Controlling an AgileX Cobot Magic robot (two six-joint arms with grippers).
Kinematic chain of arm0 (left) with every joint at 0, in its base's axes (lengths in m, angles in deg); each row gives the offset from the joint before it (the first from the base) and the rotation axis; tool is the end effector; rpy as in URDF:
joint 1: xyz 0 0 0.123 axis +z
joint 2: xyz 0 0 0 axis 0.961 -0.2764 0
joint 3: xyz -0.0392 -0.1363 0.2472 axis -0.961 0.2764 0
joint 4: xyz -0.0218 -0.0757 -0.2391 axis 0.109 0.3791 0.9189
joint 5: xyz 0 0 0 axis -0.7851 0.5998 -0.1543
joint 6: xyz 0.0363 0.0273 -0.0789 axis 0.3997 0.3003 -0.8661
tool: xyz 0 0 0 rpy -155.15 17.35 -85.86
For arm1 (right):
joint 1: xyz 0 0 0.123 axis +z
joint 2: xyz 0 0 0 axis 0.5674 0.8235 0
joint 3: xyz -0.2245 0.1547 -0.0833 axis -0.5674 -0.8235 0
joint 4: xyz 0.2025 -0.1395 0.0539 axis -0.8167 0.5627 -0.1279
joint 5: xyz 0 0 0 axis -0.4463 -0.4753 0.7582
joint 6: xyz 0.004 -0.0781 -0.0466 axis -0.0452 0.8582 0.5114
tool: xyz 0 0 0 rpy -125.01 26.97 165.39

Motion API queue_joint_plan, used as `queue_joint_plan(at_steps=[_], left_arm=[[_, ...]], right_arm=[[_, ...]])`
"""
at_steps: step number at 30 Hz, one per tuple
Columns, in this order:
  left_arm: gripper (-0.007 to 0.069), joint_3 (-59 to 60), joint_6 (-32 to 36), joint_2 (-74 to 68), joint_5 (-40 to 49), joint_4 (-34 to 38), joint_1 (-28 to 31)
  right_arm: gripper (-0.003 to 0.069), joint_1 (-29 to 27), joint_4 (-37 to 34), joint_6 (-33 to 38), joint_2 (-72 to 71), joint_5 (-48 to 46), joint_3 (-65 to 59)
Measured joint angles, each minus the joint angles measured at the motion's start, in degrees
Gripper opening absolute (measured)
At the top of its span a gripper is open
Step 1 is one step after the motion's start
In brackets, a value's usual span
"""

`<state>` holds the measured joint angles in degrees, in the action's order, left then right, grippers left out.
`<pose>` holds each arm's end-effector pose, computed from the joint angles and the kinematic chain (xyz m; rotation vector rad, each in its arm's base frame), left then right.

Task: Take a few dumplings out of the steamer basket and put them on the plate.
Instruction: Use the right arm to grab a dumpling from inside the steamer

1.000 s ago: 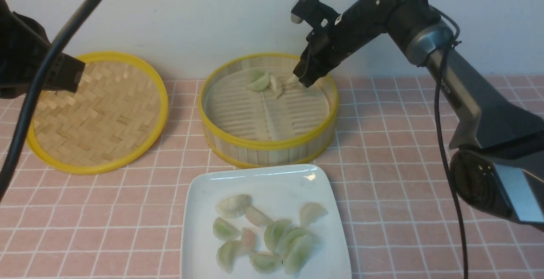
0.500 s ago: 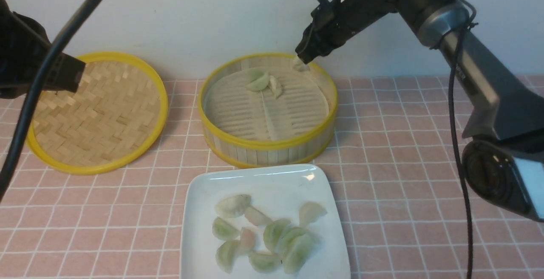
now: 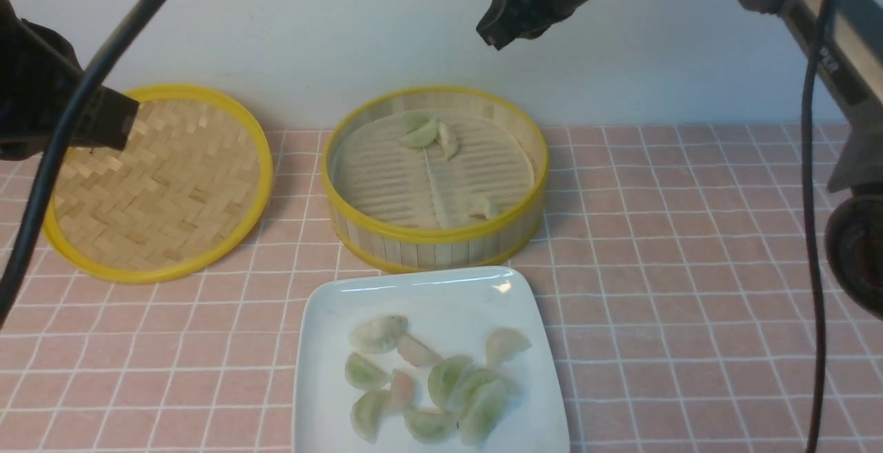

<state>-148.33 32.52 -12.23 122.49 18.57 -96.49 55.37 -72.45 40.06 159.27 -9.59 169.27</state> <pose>0.1832 -0.0686 0.4435 0.4106 2.3948 -0.0998 0.4632 0.2117 0.3247 -1.1767 2.1642 0.4068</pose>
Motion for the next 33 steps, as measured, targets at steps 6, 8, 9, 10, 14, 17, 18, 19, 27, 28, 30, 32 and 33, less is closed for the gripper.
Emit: queue_joint_plan(at_steps=[6, 8, 9, 10, 14, 17, 18, 19, 27, 28, 30, 32, 33], left_arm=[[-0.0006, 0.0, 0.0, 0.0, 0.0, 0.1, 0.0], [-0.0006, 0.0, 0.0, 0.0, 0.0, 0.5, 0.0], [-0.0006, 0.0, 0.0, 0.0, 0.0, 0.6, 0.0], [-0.0006, 0.0, 0.0, 0.0, 0.0, 0.8, 0.0], [-0.0006, 0.0, 0.0, 0.0, 0.0, 1.2, 0.0], [-0.0006, 0.0, 0.0, 0.0, 0.0, 1.2, 0.0], [-0.0006, 0.0, 0.0, 0.0, 0.0, 1.2, 0.0], [-0.0006, 0.0, 0.0, 0.0, 0.0, 1.2, 0.0], [-0.0006, 0.0, 0.0, 0.0, 0.0, 1.3, 0.0], [-0.0006, 0.0, 0.0, 0.0, 0.0, 1.3, 0.0], [-0.0006, 0.0, 0.0, 0.0, 0.0, 1.3, 0.0], [-0.0006, 0.0, 0.0, 0.0, 0.0, 1.3, 0.0], [-0.0006, 0.0, 0.0, 0.0, 0.1, 1.3, 0.0]], right_arm=[[-0.0004, 0.2, 0.4, -4.2, 0.2, 0.0, -5.9], [0.0014, 0.5, 0.4, -4.9, 0.2, 0.2, -8.0], [0.0014, 0.5, 0.4, -4.9, 0.2, 0.2, -8.0], [0.0038, 0.8, 0.4, -5.5, 0.2, 0.3, -9.7], [0.0183, 1.5, 2.3, -10.3, 0.2, 0.5, -15.1], [0.0291, 2.1, 4.7, -11.6, 0.4, 0.5, -16.9], [0.0337, 2.4, 5.4, -11.9, 0.6, 0.5, -17.2], [0.0372, 2.6, 5.8, -12.0, 0.8, 0.5, -17.2], [0.0566, 4.5, 6.0, -12.0, 4.1, 0.9, -17.3], [0.0566, 4.5, 6.0, -12.0, 4.1, 0.9, -17.3], [0.0571, 5.2, 6.7, -12.1, 5.0, 1.4, -17.4], [0.0572, 5.8, 8.5, -12.2, 5.3, 2.1, -17.4], [0.0572, 6.1, 9.5, -12.2, 5.4, 2.3, -17.4]])
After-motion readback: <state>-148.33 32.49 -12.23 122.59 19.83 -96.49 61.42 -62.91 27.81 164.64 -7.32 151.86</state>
